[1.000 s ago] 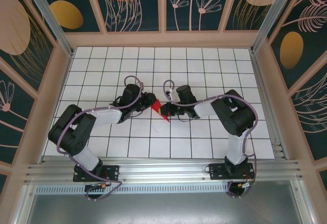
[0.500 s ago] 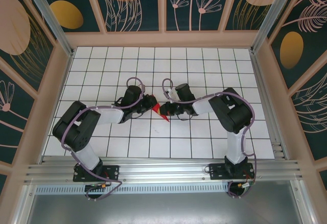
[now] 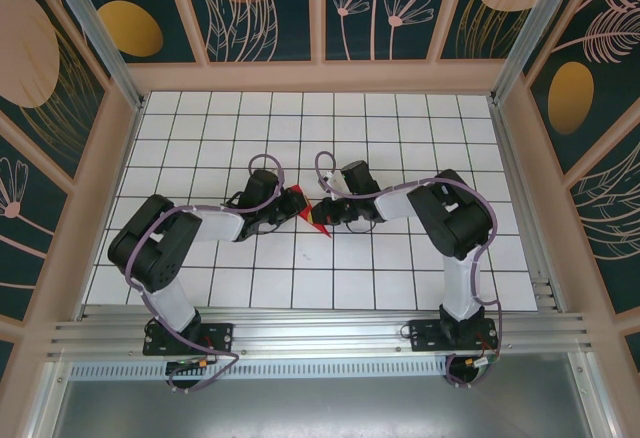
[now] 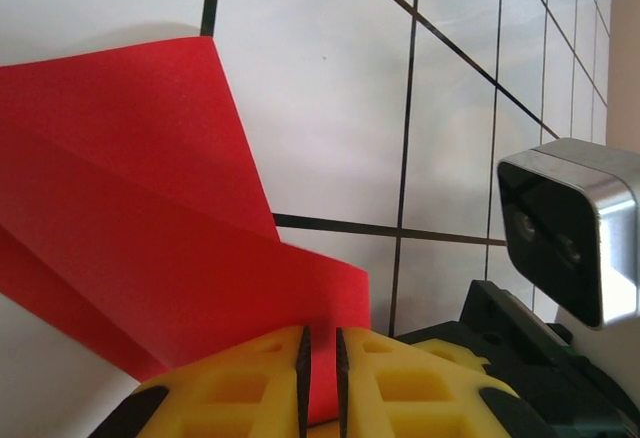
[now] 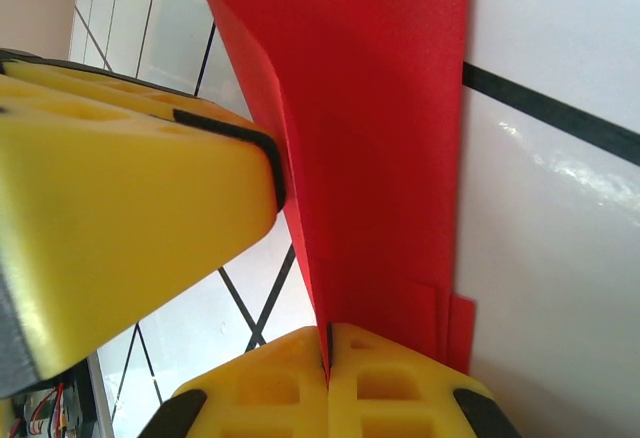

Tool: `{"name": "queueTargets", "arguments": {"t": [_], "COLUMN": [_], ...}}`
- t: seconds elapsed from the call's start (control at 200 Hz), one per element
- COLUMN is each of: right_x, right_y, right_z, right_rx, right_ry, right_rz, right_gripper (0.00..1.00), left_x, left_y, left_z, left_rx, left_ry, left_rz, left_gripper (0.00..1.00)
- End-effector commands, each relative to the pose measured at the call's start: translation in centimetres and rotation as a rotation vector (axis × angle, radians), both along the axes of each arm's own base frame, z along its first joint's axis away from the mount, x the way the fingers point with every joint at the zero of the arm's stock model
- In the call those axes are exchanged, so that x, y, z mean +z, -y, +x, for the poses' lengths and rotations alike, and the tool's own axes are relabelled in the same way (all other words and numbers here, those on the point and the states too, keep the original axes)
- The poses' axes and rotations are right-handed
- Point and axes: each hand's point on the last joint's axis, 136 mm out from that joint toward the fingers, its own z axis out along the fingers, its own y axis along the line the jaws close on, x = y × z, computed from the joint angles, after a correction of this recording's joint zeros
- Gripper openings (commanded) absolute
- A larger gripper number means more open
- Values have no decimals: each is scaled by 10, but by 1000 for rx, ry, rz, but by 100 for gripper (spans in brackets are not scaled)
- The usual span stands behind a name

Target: Fold a paper plane with a square sheet of paper (pick it up from the middle)

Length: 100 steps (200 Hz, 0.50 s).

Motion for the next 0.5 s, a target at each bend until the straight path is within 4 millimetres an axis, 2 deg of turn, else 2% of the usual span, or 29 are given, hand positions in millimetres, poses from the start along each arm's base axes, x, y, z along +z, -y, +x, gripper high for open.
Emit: {"name": "queueTargets", "arguments": {"t": [0.0,0.495], "right_x": [-30,-42], "right_y": [12,15], "right_z": [-5,-8], "right_rx": [-9,-10], "right_ry": [-64,-106], "right_rz": [-89,-143], "right_gripper": [0,0], "left_x": [-19,-33], "left_y": [-9,-18], "left_z": [-8,-8], "left_rx": [-1,33], "left_ry": [-31,-44], "left_rz": [51,95], "left_gripper": [18,16]}}
